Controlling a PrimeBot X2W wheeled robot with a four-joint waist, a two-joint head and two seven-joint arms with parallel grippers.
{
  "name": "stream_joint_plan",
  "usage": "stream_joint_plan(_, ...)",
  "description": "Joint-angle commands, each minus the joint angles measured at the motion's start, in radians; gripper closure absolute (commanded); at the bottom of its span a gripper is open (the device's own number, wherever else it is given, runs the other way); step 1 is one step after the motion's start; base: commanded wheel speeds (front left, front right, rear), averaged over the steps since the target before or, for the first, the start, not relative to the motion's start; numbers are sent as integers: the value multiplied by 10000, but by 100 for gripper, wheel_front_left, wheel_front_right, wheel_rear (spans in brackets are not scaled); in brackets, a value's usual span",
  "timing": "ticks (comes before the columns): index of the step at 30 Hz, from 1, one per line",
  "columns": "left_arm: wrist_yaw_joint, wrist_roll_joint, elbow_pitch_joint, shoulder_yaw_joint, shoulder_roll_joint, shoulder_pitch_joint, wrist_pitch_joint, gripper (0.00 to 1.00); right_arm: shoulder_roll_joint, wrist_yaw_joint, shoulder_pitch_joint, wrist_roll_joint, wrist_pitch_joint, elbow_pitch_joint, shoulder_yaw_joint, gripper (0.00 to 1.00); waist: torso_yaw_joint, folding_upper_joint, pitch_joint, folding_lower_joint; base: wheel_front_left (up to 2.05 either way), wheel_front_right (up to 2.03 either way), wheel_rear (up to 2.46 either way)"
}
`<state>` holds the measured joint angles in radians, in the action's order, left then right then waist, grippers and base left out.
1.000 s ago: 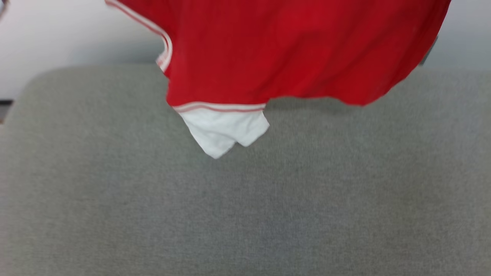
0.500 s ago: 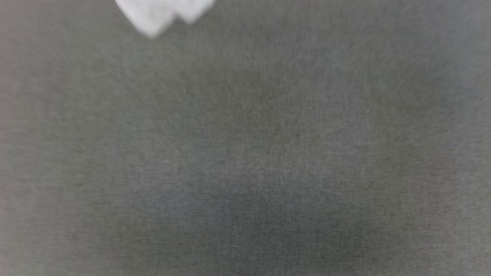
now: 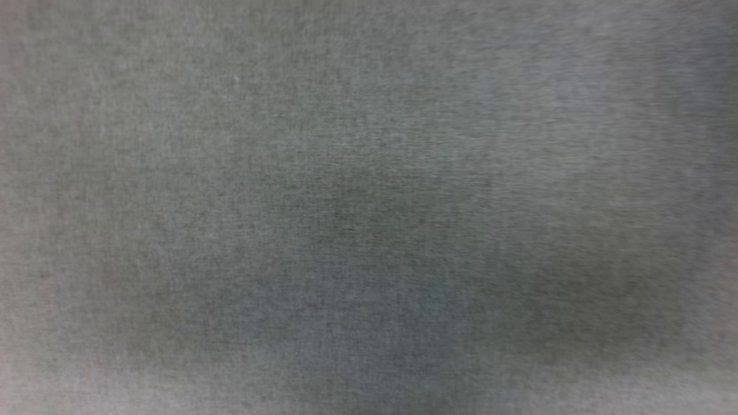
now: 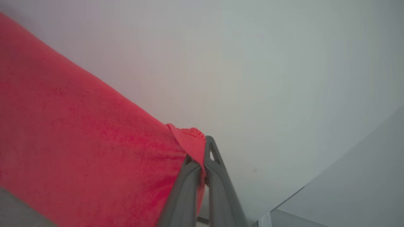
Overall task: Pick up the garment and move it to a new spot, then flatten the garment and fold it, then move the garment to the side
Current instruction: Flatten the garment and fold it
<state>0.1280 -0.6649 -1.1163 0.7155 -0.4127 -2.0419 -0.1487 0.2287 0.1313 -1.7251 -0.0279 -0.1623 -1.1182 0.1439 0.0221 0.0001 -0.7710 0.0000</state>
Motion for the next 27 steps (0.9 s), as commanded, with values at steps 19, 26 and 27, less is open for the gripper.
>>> stream_joint_plan(19,27,-2202,1738,2053,-669,4194,1421,100,-175,-11,1755,965,-581,-1307,872,100,1108,-1,2106,0,0,0,0)
stream_joint_plan(26,8,-3059,3211,2715,-1573,6609,2466,100,150,-11,3864,2707,-448,-786,2134,100,1257,-1,3689,0,0,0,0)
stream_joint_plan(27,-88,-3201,3499,2764,-1702,7021,2661,100,242,-11,4235,3020,-382,-562,2344,100,1260,-1,3892,0,0,0,0)
